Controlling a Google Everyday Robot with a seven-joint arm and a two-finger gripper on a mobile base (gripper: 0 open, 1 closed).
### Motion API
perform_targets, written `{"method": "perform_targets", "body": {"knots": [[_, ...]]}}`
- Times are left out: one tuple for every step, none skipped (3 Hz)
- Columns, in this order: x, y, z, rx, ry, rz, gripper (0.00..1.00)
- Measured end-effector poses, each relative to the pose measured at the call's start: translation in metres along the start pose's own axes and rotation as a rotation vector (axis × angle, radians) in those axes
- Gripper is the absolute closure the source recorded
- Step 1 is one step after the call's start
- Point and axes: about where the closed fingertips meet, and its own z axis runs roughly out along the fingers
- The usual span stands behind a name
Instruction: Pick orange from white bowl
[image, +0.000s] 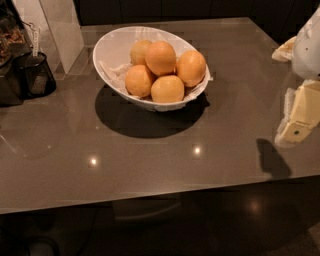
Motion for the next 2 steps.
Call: {"method": "perform_targets", "body": {"knots": [[-0.002, -0.001, -0.001, 0.005, -0.003, -0.003, 0.00], [-0.022, -0.019, -0.003, 0.017, -0.031, -0.045, 0.00]]}}
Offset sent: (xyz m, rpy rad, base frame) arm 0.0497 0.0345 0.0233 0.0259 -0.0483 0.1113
